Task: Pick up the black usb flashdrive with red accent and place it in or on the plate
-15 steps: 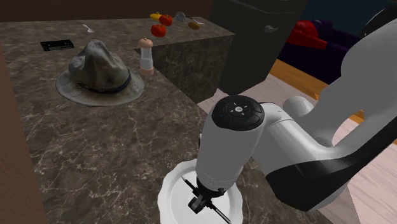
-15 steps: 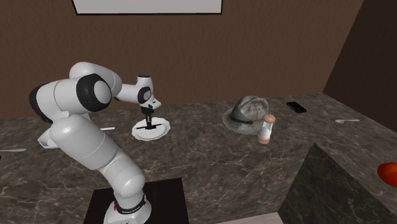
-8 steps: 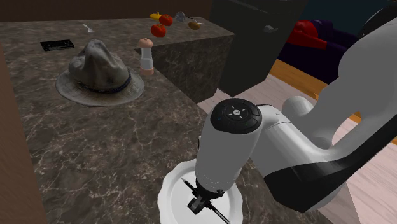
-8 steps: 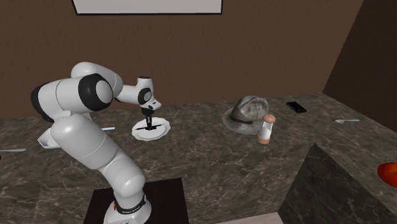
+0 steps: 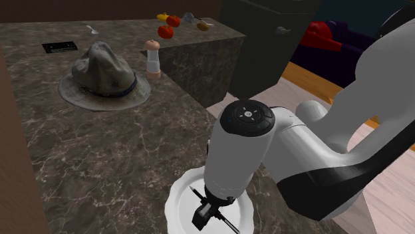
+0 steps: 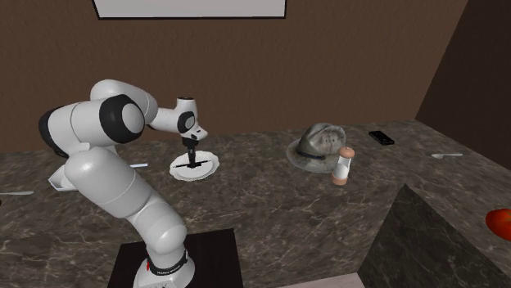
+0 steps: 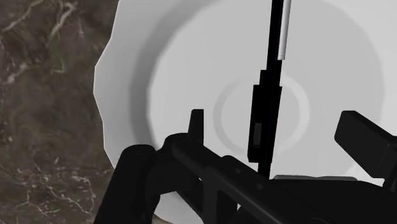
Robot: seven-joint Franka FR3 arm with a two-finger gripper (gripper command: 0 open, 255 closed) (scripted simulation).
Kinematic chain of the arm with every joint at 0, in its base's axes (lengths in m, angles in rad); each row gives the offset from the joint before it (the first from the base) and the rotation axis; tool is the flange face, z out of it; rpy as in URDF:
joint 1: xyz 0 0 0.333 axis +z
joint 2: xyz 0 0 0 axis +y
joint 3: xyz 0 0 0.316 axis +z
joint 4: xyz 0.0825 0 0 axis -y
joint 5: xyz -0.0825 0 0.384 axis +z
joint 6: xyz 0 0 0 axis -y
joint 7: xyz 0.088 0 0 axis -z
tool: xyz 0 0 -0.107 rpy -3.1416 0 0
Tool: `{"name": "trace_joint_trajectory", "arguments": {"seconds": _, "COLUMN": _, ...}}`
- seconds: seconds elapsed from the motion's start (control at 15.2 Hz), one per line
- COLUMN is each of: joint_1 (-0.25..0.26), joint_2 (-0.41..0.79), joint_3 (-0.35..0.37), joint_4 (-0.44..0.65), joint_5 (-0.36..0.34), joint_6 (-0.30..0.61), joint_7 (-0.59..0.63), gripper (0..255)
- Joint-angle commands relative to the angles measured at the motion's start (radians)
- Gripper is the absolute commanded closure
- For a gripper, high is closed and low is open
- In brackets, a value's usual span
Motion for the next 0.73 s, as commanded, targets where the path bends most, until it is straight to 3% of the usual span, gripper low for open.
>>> {"name": "trace_joint_trajectory", "arguments": {"seconds": 0.0, "joint_1": 0.004, "joint_2": -0.032, "joint_3": -0.017, "joint_4": 0.030, "joint_5": 0.006, "joint_6": -0.060, "joint_7": -0.008, "gripper": 0}}
{"name": "trace_joint_trajectory", "arguments": {"seconds": 0.13, "joint_1": 0.005, "joint_2": -0.059, "joint_3": -0.036, "joint_4": 0.071, "joint_5": 0.007, "joint_6": -0.127, "joint_7": -0.014, "gripper": 0}}
{"name": "trace_joint_trajectory", "arguments": {"seconds": 0.66, "joint_1": 0.005, "joint_2": -0.059, "joint_3": -0.036, "joint_4": 0.071, "joint_5": 0.007, "joint_6": -0.127, "joint_7": -0.014, "gripper": 0}}
